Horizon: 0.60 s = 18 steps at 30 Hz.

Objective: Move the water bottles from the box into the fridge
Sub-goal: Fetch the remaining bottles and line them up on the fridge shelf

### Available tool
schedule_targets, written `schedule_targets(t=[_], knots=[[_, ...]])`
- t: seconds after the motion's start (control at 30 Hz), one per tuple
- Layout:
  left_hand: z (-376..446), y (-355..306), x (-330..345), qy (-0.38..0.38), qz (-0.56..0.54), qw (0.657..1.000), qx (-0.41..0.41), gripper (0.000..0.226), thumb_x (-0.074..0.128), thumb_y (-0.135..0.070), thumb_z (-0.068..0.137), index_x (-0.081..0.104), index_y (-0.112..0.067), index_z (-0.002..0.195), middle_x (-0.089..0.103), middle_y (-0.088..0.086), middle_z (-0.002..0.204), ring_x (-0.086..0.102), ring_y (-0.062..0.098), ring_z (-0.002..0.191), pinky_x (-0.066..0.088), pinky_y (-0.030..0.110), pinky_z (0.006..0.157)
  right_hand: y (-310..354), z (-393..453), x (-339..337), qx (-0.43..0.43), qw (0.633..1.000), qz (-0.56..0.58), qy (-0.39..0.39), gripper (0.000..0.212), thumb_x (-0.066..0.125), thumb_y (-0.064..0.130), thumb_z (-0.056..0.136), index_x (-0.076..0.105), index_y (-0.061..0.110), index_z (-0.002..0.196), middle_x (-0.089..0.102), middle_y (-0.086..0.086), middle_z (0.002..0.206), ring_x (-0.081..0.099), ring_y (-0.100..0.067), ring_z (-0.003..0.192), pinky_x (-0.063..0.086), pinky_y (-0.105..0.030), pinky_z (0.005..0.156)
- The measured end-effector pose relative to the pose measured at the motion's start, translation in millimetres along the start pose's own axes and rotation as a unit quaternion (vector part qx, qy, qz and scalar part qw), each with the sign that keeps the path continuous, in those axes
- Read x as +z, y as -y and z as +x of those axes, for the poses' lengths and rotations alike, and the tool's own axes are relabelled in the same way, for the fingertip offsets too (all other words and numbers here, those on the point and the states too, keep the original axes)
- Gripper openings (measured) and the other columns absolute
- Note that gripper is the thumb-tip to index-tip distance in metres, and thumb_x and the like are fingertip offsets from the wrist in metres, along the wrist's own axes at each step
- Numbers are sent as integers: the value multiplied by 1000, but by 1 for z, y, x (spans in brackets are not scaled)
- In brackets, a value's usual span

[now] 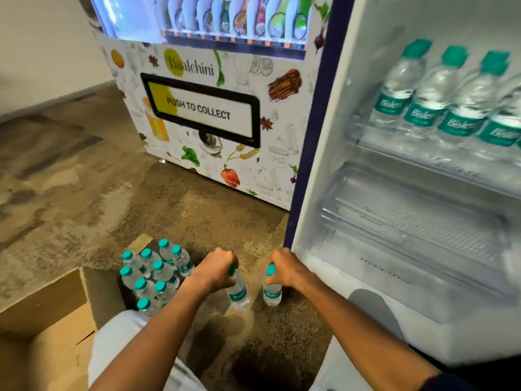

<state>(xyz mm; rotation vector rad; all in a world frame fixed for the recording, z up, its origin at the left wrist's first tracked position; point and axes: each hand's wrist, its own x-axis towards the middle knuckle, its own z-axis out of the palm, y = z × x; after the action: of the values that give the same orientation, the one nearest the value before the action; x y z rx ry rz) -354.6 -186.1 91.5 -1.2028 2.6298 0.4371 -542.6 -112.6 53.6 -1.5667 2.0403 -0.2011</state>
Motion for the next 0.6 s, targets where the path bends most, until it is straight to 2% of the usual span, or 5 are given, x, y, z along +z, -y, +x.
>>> schedule_targets(t=[0.17, 0.3, 0.47, 0.6], knots=[[16, -37, -43, -8, 15, 997, 70, 38, 75, -25, 78, 68, -20, 115, 67, 6, 114, 64, 19, 101, 56, 33, 88, -6, -22, -59, -27, 999, 1, -43, 37, 86, 32, 68, 73, 14, 98, 66, -6, 106, 64, -19, 89, 52, -27, 70], [23, -70, -81, -27, 47, 990, 128, 40, 76, -27, 76, 68, -24, 115, 66, 4, 114, 64, 19, 98, 55, 29, 83, -9, -44, -106, -45, 997, 2, -69, 37, 86, 29, 69, 74, 12, 100, 69, -5, 103, 64, -18, 87, 58, -30, 75], [22, -109, -124, -60, 55, 974, 212, 38, 76, -22, 78, 68, -23, 115, 66, -2, 117, 63, 15, 101, 53, 23, 83, -9, -70, -163, -55, 993, 1, -104, 32, 85, 27, 70, 74, 12, 96, 67, 0, 91, 61, -13, 78, 47, -20, 63], [16, -136, -162, -94, 53, 955, 275, 38, 77, -22, 79, 69, -20, 116, 69, -2, 117, 64, 12, 102, 54, 22, 88, -11, -90, -210, -51, 990, -4, -129, 28, 84, 27, 70, 77, 11, 91, 73, -2, 88, 65, -14, 75, 57, -27, 68]])
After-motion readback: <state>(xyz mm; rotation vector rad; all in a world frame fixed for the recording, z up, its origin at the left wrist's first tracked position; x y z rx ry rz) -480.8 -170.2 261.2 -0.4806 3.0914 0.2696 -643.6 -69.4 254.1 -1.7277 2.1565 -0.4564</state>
